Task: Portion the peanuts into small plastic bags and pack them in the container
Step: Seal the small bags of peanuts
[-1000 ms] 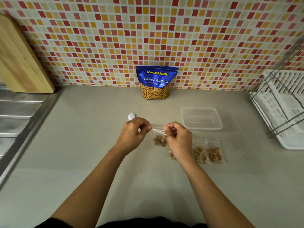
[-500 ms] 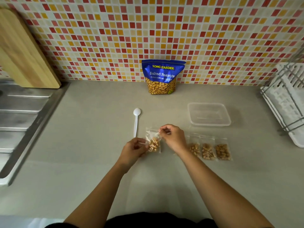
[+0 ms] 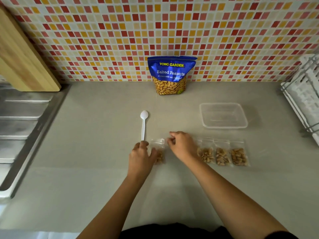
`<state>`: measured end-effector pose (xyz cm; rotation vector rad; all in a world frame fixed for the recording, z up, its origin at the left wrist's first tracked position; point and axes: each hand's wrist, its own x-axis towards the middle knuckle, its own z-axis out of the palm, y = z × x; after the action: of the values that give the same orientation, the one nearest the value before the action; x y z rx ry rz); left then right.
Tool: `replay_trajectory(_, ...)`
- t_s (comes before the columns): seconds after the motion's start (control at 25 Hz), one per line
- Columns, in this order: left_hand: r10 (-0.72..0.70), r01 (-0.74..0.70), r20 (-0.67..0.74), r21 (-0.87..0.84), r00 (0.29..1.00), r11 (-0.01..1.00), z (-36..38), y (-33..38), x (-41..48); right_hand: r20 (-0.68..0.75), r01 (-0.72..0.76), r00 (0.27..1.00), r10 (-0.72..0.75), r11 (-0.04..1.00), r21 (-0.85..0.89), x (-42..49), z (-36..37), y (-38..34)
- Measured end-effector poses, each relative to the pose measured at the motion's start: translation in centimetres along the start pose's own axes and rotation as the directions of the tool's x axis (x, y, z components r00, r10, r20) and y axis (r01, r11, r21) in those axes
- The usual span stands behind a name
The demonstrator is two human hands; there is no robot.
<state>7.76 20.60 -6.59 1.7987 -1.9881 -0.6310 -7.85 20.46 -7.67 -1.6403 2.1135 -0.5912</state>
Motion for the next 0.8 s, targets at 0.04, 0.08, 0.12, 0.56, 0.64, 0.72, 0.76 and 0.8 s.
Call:
replay_trajectory(0.04, 0.077, -0.08, -0.042, -0.054, 0.996, 0.995, 0.0, 0.8, 0.4, -0.058, -0.012, 0.998, 0.014, 0.999, 0.038, -0.2, -0.9, 0.8)
replay_trajectory(0.08, 0.122, -0.125, -0.04, -0.103, 0.992, 0.987, 0.2, 1.7, 1.1, -0.113, -0.027, 0.993, 0.034, 0.998, 0.061, -0.4, -1.9, 2.1)
replay_trajectory(0.12, 0.149, -0.149, -0.01, -0.139, 0.989, 0.979, 0.7, 2.6, 2.0, -0.146, -0.041, 0.988, 0.048, 0.998, 0.051, -0.7, -2.7, 3.7)
replay_trajectory(0.56, 0.389, -0.428, 0.473, -0.028, 0.791, 0.903, 8.6, 8.2, 6.7, 0.045, -0.052, 0.996, 0.071, 0.941, -0.334, -1.0, -4.6, 9.0)
replay_trajectory(0.64, 0.396, -0.416, 0.455, -0.06, 0.798, 0.907, 8.2, 8.2, 6.5, 0.039, -0.029, 0.998, 0.047, 0.93, -0.367, -1.0, -4.8, 9.0)
replay_trajectory(0.72, 0.374, -0.332, 0.429, -0.172, 0.822, 0.927, 7.1, 8.2, 6.2, 0.002, -0.003, 1.0, 0.003, 0.951, -0.31, -1.3, -5.1, 8.9)
replay_trajectory(0.76, 0.358, -0.275, 0.418, -0.246, 0.835, 0.929, 6.3, 8.3, 6.0, -0.044, -0.021, 0.999, 0.013, 0.98, -0.196, -1.7, -5.2, 8.7)
replay_trajectory(0.8, 0.351, -0.227, 0.413, -0.319, 0.84, 0.92, 5.4, 8.4, 5.8, -0.084, -0.072, 0.994, 0.07, 0.997, -0.02, -2.2, -5.5, 8.3)
